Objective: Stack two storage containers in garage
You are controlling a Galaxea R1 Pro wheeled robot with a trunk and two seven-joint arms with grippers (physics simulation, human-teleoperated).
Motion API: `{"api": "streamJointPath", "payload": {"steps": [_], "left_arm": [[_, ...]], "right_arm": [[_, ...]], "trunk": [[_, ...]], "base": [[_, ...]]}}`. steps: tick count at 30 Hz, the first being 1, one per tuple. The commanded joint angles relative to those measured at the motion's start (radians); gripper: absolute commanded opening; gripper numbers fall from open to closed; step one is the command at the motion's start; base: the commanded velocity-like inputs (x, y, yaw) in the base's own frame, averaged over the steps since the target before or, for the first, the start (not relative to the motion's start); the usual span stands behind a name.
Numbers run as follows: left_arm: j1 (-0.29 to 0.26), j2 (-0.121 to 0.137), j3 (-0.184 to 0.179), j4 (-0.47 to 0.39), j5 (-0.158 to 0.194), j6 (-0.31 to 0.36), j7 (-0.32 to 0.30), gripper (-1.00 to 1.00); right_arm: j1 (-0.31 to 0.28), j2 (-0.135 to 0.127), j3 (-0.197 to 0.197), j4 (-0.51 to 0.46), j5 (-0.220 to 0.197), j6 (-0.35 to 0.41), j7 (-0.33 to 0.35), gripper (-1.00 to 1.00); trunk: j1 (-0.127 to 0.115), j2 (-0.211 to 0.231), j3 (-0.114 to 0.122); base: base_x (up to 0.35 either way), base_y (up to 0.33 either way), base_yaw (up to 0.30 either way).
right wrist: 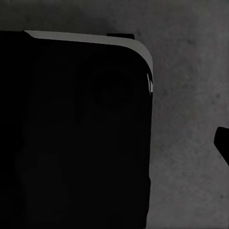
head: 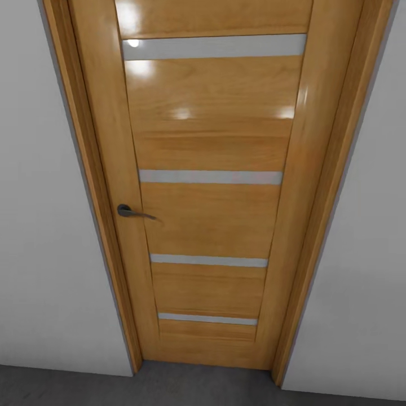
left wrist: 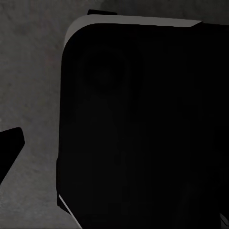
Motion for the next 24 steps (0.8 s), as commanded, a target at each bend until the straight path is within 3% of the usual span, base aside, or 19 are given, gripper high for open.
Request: {"api": "streamJointPath", "payload": {"steps": [1,24], "left_arm": [[0.0,0.0,0.0,0.0,0.01,0.0,0.001,1.0],[0.0,0.0,0.0,0.0,0.01,0.0,0.001,1.0]], "right_arm": [[0.0,-0.001,0.001,0.0,0.001,-0.003,0.0,1.0],[0.0,0.005,0.002,0.0,0.002,-0.001,0.001,1.0]], "trunk": [[0.0,0.0,-0.001],[0.0,0.0,-0.001]], "base": [[0.0,0.0,-0.009],[0.0,0.0,-0.001]]}}
